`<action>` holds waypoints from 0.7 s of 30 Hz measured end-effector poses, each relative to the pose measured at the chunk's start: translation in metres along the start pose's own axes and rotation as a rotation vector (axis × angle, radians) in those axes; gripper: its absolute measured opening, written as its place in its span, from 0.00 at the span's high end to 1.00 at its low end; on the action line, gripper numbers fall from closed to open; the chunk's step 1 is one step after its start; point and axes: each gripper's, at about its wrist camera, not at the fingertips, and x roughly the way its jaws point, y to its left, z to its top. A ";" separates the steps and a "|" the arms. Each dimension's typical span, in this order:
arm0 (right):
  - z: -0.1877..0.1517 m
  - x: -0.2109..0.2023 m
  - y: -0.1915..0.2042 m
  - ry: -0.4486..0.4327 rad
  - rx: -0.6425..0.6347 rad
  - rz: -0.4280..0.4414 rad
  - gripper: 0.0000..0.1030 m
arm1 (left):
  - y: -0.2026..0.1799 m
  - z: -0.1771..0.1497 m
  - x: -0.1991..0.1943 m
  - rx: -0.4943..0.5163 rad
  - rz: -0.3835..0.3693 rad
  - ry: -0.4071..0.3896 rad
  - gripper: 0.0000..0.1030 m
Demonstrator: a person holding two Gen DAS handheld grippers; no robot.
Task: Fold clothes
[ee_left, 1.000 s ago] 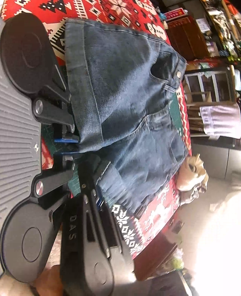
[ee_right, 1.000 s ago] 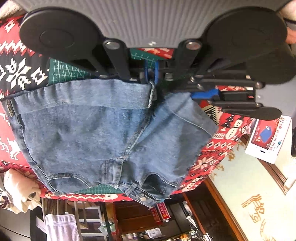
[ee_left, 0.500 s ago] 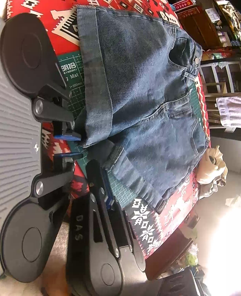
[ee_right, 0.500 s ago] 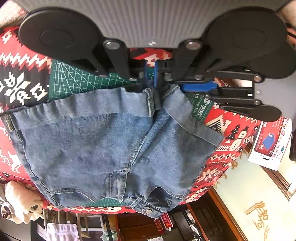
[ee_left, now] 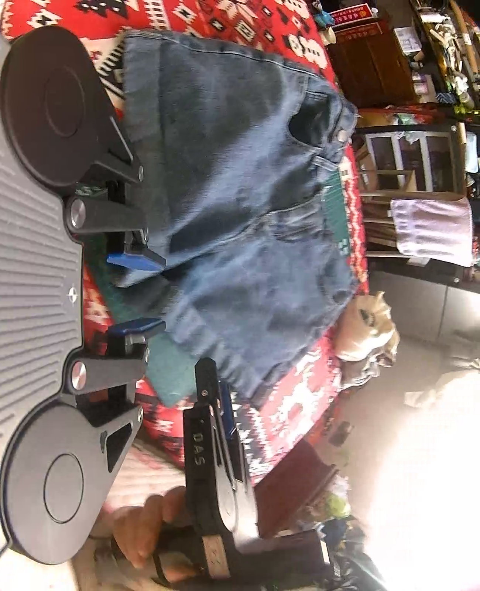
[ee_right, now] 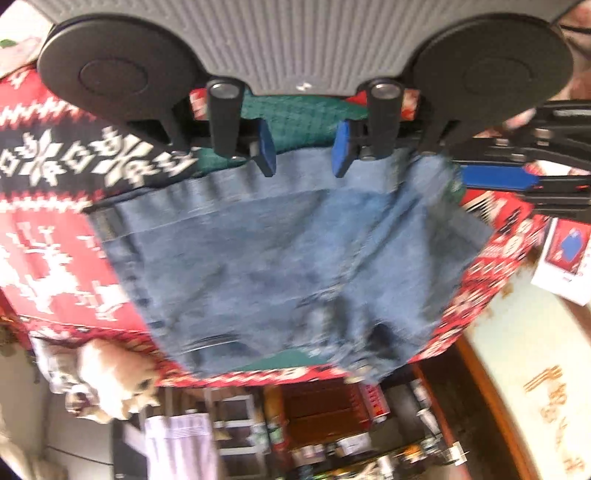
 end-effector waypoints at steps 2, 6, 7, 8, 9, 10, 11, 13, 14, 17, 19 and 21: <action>0.004 0.003 -0.010 -0.020 0.010 -0.045 0.55 | -0.006 0.007 0.009 0.021 0.032 -0.009 0.60; 0.010 0.015 -0.028 -0.071 0.019 -0.142 0.37 | -0.019 0.017 0.030 0.066 0.107 -0.028 0.49; 0.011 0.019 -0.032 -0.085 0.023 -0.166 0.31 | -0.023 0.019 0.037 0.081 0.122 -0.035 0.41; 0.012 0.023 -0.035 -0.097 0.018 -0.189 0.28 | -0.025 0.020 0.043 0.092 0.135 -0.040 0.36; 0.013 0.027 -0.039 -0.109 0.013 -0.213 0.21 | -0.027 0.021 0.049 0.100 0.145 -0.039 0.36; 0.013 0.030 -0.042 -0.112 0.010 -0.230 0.18 | -0.028 0.021 0.056 0.106 0.154 -0.031 0.36; 0.014 0.034 -0.044 -0.108 0.006 -0.247 0.17 | -0.030 0.021 0.063 0.113 0.165 -0.017 0.35; 0.014 0.041 -0.048 -0.100 -0.009 -0.250 0.11 | -0.031 0.019 0.076 0.126 0.183 0.012 0.33; 0.014 0.045 -0.049 -0.095 -0.016 -0.248 0.09 | -0.032 0.017 0.082 0.131 0.191 0.026 0.33; 0.011 0.055 -0.048 -0.082 -0.049 -0.259 0.02 | -0.032 0.010 0.096 0.140 0.217 0.066 0.31; 0.009 0.063 -0.049 -0.057 -0.065 -0.268 0.01 | -0.029 0.007 0.102 0.137 0.221 0.085 0.29; 0.008 0.067 -0.052 -0.048 -0.052 -0.259 0.01 | -0.027 0.005 0.106 0.134 0.223 0.095 0.26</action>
